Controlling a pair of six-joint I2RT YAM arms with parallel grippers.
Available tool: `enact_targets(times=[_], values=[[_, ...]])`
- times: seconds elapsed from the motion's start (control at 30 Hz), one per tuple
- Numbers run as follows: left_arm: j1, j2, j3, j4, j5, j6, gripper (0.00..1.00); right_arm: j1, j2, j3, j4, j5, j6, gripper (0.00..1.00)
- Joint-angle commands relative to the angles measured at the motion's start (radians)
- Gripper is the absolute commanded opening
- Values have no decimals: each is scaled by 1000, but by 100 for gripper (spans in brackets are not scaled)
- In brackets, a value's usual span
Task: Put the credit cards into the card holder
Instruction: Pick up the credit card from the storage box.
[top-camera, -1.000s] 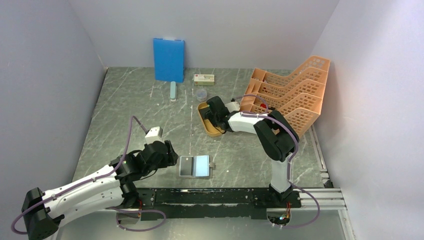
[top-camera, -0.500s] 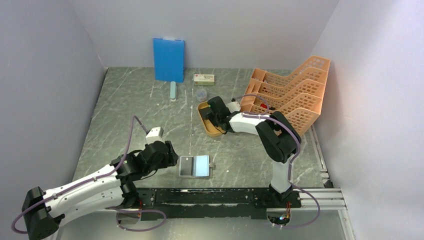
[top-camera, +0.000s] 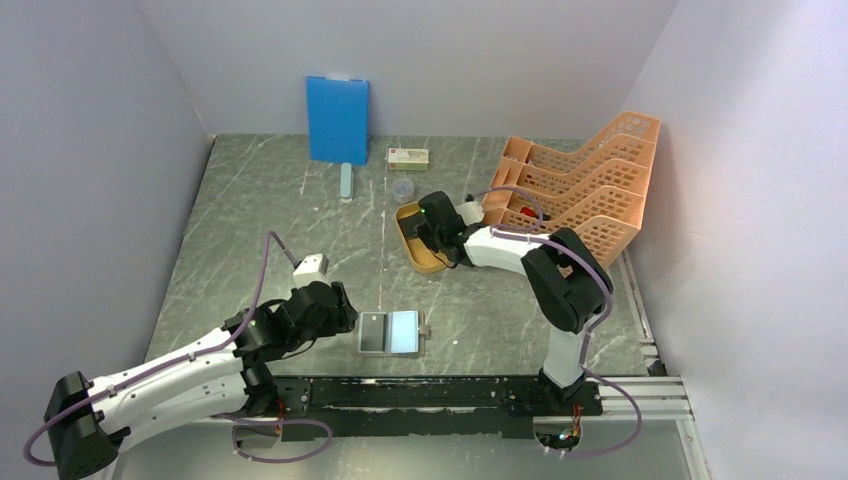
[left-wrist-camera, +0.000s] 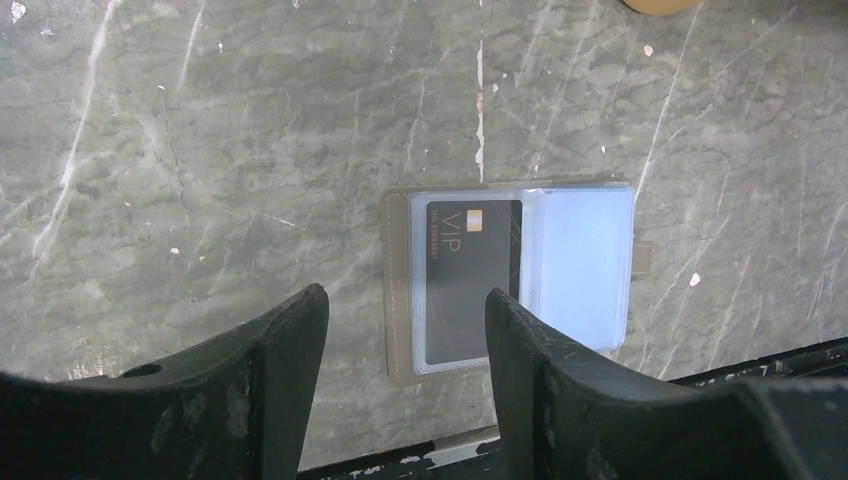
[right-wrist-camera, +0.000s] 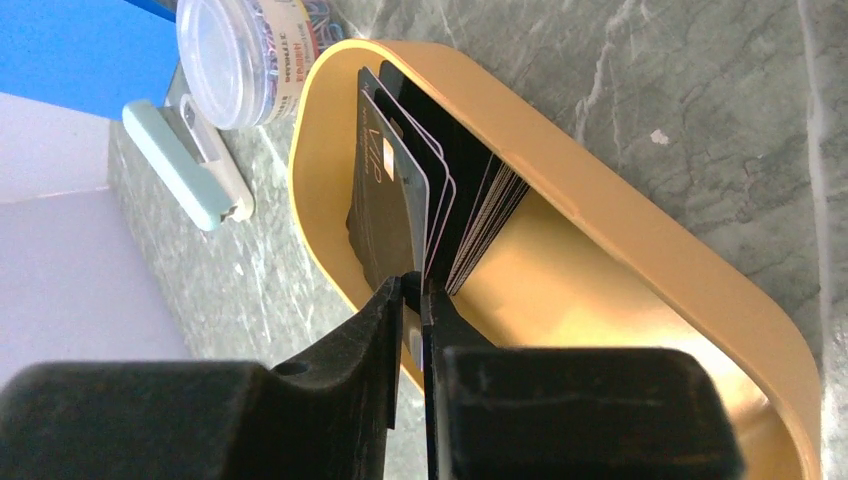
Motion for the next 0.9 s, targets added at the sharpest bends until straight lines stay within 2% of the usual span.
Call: enact_targets(times=[0.0,0.33,0.7,0.87], values=[[6,1,-8,30,15,1,64,-1,-38,-26,-35,15,-14,12],[6,3,-10,30,15,-5,63,-2,-64,11,-62,15,-40,6],[6,-13,-35,31,23,-13,63,-8,-32,-27,-42,1,-27,6],[7,-12,-41,35,29,-17,63,-21,4,-15,-41,-16,-29,10]])
